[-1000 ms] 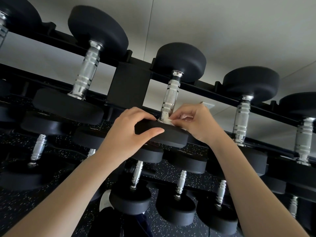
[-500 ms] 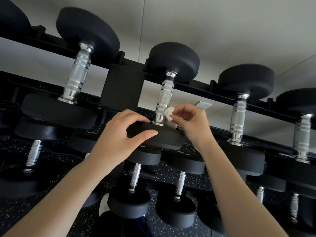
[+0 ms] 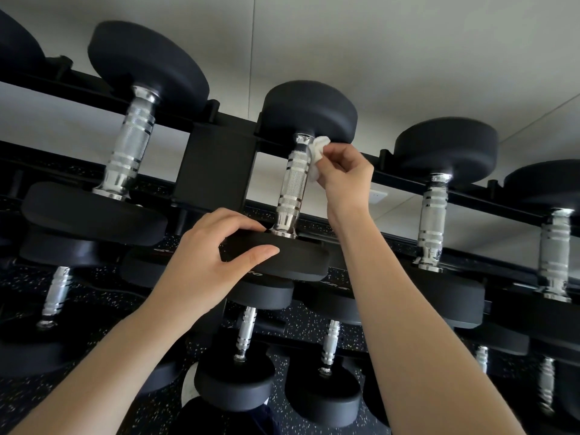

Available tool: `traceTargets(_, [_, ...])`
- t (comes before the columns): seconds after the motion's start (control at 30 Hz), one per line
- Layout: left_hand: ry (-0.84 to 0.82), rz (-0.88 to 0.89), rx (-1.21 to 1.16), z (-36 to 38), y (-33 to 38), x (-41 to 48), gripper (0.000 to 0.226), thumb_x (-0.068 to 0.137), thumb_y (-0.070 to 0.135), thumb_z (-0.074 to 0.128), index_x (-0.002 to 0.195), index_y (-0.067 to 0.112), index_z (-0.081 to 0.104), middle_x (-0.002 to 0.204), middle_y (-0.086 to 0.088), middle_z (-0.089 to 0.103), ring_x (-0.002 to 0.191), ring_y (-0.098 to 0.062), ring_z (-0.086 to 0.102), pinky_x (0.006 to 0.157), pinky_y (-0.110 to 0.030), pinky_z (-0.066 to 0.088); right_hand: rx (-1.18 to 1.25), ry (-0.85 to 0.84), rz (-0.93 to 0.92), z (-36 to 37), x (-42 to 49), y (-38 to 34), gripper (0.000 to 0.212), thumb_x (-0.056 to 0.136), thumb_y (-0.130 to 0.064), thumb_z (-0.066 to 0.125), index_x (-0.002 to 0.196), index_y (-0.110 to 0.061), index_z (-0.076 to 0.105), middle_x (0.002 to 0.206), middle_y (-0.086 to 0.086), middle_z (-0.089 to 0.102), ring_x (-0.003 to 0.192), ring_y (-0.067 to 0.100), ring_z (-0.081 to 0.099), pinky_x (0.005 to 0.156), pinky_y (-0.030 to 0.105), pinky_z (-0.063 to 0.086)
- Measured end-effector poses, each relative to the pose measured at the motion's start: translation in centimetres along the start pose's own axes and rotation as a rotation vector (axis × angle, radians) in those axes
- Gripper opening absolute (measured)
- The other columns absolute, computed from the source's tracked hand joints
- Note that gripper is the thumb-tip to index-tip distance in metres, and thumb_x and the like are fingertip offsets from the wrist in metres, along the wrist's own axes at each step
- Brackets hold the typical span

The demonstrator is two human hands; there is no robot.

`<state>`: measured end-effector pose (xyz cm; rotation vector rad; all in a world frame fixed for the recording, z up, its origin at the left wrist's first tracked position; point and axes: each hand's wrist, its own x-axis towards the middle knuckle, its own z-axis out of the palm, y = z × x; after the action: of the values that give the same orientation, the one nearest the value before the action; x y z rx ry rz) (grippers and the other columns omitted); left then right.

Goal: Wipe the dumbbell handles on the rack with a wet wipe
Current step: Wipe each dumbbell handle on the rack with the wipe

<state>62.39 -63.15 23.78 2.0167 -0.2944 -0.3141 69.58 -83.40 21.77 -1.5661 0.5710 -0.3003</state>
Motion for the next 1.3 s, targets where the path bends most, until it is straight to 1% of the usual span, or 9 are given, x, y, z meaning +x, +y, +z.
traceTargets(0.1, [0.002, -0.005, -0.014, 0.0, 0.0, 0.0, 0.04, 0.067, 0.063, 0.058, 0.096, 0.036, 0.066, 0.103, 0.022, 0.059, 0.105, 0.004, 0.053, 0.085, -0.004, 0.035, 0.104, -0.043, 0.086, 0.1, -0.1, 0.2, 0.02, 0.084, 0.007, 0.059, 0.08, -0.012, 0.06, 0.087, 0.008, 0.063, 0.081, 0.019, 0.058, 0.08, 0.042, 0.055])
traceTargets(0.3, [0.003, -0.004, -0.001, 0.0, -0.1, 0.0, 0.04, 0.068, 0.063, 0.057, 0.096, 0.036, 0.066, 0.104, 0.021, 0.059, 0.105, 0.002, 0.053, 0.084, -0.003, 0.034, 0.033, -0.228, 0.151, -2.1, -2.2, 1.2, 0.017, 0.084, 0.008, 0.059, 0.088, -0.008, 0.059, 0.098, 0.012, 0.063, 0.084, 0.02, 0.064, 0.074, 0.032, 0.057])
traceTargets(0.47, [-0.009, -0.003, 0.005, -0.1, -0.1, 0.1, 0.039, 0.068, 0.064, 0.057, 0.095, 0.038, 0.066, 0.103, 0.02, 0.06, 0.106, 0.001, 0.053, 0.085, -0.005, 0.035, 0.039, -0.303, 0.268, -2.8, -4.5, 1.6, 0.013, 0.086, 0.005, 0.059, 0.094, -0.005, 0.06, 0.088, 0.009, 0.068, 0.072, 0.02, 0.066, 0.069, 0.032, 0.059])
traceTargets(0.63, [-0.01, -0.004, 0.009, 0.0, -0.2, 0.1, 0.038, 0.068, 0.064, 0.057, 0.095, 0.038, 0.065, 0.103, 0.021, 0.059, 0.106, 0.001, 0.053, 0.085, -0.005, 0.035, 0.221, -0.29, 0.353, -2.5, -4.6, 1.2, 0.021, 0.093, -0.004, 0.053, 0.113, 0.002, 0.057, 0.096, 0.018, 0.071, 0.084, 0.031, 0.069, 0.079, 0.04, 0.058])
traceTargets(0.8, [-0.006, -0.001, 0.01, 0.0, -0.2, 0.2, 0.036, 0.068, 0.063, 0.057, 0.094, 0.039, 0.065, 0.104, 0.022, 0.059, 0.105, 0.0, 0.053, 0.084, -0.013, 0.039, 0.339, -0.306, 0.342, -1.5, -3.2, 0.5, 0.022, 0.094, -0.002, 0.048, 0.114, 0.002, 0.058, 0.096, 0.014, 0.069, 0.09, 0.027, 0.067, 0.086, 0.041, 0.055])
traceTargets(0.93, [0.008, -0.001, -0.011, 0.0, -0.3, 0.1, 0.037, 0.069, 0.062, 0.058, 0.095, 0.037, 0.066, 0.104, 0.021, 0.059, 0.105, -0.002, 0.053, 0.085, -0.022, 0.043, 0.438, -0.282, 0.333, -0.3, -1.2, 0.1, 0.015, 0.094, 0.0, 0.046, 0.105, 0.0, 0.057, 0.084, 0.011, 0.064, 0.078, 0.024, 0.061, 0.079, 0.039, 0.055])
traceTargets(1.03, [0.01, -0.001, -0.014, 0.1, -0.3, 0.1, 0.037, 0.069, 0.062, 0.058, 0.095, 0.037, 0.066, 0.103, 0.021, 0.059, 0.105, -0.002, 0.053, 0.085, -0.022, 0.042, 0.476, -0.31, 0.33, -0.3, -0.8, 0.3, 0.013, 0.093, 0.002, 0.047, 0.091, -0.005, 0.058, 0.08, 0.011, 0.062, 0.075, 0.024, 0.056, 0.076, 0.038, 0.055])
traceTargets(1.13, [0.013, -0.004, -0.014, 0.1, -0.3, 0.1, 0.036, 0.069, 0.062, 0.058, 0.095, 0.038, 0.066, 0.104, 0.02, 0.059, 0.106, -0.004, 0.053, 0.085, -0.022, 0.043, 0.469, -0.371, 0.307, -1.1, -1.2, 0.8, 0.014, 0.091, 0.005, 0.048, 0.088, -0.007, 0.055, 0.08, 0.013, 0.056, 0.07, 0.02, 0.052, 0.078, 0.039, 0.055])
traceTargets(1.3, [0.015, -0.004, -0.011, 0.1, -0.3, 0.1, 0.039, 0.069, 0.063, 0.057, 0.096, 0.036, 0.066, 0.104, 0.021, 0.058, 0.105, -0.004, 0.053, 0.086, -0.027, 0.047, 0.412, -0.389, 0.254, -1.8, -1.9, 1.4, 0.012, 0.089, 0.006, 0.052, 0.092, -0.006, 0.053, 0.09, 0.018, 0.063, 0.078, 0.026, 0.062, 0.087, 0.049, 0.053])
